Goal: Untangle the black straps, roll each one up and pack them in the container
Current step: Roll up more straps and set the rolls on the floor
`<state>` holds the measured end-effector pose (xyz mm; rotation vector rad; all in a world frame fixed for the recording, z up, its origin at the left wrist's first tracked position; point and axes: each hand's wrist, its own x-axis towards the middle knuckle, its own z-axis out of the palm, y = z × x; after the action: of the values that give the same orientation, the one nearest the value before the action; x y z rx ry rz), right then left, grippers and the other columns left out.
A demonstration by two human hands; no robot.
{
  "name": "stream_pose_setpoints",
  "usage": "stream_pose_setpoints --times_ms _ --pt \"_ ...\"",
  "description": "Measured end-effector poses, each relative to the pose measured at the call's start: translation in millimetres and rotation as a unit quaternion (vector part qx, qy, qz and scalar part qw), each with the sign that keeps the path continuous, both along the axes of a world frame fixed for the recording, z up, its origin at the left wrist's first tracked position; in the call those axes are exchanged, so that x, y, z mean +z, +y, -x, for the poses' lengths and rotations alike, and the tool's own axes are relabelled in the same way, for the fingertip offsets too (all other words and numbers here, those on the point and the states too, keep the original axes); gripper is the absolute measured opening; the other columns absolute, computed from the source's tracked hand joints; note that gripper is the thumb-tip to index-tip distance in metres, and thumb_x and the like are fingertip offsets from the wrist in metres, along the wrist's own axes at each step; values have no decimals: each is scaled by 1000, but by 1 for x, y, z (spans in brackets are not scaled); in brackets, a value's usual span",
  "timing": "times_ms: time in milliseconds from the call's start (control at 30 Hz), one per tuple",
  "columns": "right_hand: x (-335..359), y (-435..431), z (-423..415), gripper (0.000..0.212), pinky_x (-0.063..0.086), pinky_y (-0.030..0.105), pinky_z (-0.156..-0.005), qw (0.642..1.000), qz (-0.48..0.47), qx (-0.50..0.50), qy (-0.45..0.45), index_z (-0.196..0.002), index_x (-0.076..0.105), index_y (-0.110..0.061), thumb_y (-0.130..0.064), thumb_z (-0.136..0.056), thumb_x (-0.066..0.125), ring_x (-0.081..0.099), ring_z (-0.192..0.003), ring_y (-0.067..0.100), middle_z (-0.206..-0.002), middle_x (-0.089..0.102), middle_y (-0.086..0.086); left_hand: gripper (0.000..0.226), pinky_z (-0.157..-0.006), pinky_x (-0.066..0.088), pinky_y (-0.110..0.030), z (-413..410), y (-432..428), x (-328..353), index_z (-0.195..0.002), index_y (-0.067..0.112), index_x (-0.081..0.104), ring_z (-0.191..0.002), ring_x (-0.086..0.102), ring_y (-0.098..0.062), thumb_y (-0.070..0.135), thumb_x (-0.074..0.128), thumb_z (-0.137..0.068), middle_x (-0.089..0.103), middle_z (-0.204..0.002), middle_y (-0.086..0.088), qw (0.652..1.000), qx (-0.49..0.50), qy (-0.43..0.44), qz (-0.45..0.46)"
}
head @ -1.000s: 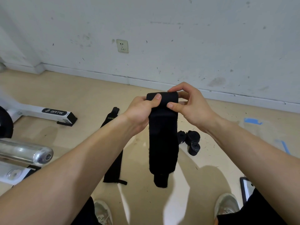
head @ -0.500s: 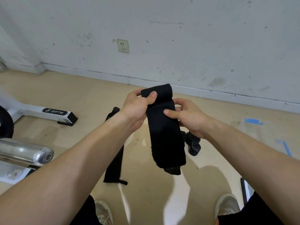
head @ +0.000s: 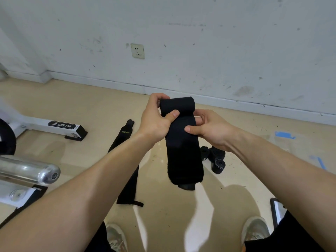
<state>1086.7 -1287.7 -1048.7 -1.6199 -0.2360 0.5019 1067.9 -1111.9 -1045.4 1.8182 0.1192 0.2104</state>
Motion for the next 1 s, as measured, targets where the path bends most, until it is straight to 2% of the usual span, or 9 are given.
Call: stream_pose_setpoints --times_ms 133,233,300,367,533,667,800,933,1000 --pt "4 -2 -1 38 58 27 -78 999 -24 -10 27 -127 61 -5 10 -92 60 72 -95 24 -106 74 16 40 -86 61 -45 -1 0 2 -117 30 50 -97 68 -24 9 73 -92 60 -122 3 1000 -22 -10 -3" --pt "11 -2 -1 25 57 27 -72 995 -45 -42 75 -117 69 -14 -30 -100 59 70 -88 20 -105 72 6 44 -80 62 -47 0 0 4 -111 35 49 -86 67 -25 4 73 -90 61 -122 1 998 -60 -26 -27" --pt "12 -2 -3 42 57 28 -66 993 -42 -72 88 -109 72 -21 -56 -99 50 70 -81 18 -98 73 0 46 -76 62 -44 1 -1 5 -109 36 49 -87 68 -28 2 73 -90 61 -119 3 995 -81 -28 -44" --pt "10 -1 -4 52 57 28 -68 994 -23 -72 74 -102 73 -24 -67 -96 44 73 -79 16 -90 76 -3 46 -75 61 -37 2 -3 7 -111 33 49 -90 68 -26 1 74 -89 61 -118 6 993 -93 -32 -62" --pt "1 1 -1 43 59 32 -82 996 -19 -72 56 -106 71 -14 -52 -101 50 73 -90 19 -96 77 3 50 -78 54 -20 3 -3 6 -116 29 52 -91 65 -11 2 79 -84 62 -114 9 991 -90 -25 -97" --pt "-6 1 0 40 59 30 -85 994 -39 -85 51 -106 70 -10 -44 -102 51 75 -97 20 -102 78 6 60 -89 58 -28 2 -7 1 -131 21 56 -98 69 -13 7 86 -80 68 -112 2 996 -45 70 -28" --pt "-10 3 1 45 56 43 -99 992 -45 -118 28 -114 67 -3 -44 -100 57 72 -107 30 -112 75 16 52 -97 58 -44 -2 -7 -1 -120 7 65 -101 74 -28 7 90 -75 76 -109 -8 986 -12 156 63" --pt "-11 7 5 67 54 51 -101 991 -30 -131 -1 -122 63 -4 -56 -81 69 72 -107 30 -114 74 16 42 -96 59 -44 -3 -6 2 -113 0 69 -100 75 -31 -5 85 -76 76 -109 -14 974 -36 190 120" --pt "-16 6 5 57 56 49 -99 990 -25 -136 -7 -122 61 -5 -49 -87 71 72 -106 30 -113 74 14 37 -89 62 -38 -1 -6 6 -114 -2 69 -98 76 -29 -9 80 -79 76 -110 -16 968 -66 207 128"
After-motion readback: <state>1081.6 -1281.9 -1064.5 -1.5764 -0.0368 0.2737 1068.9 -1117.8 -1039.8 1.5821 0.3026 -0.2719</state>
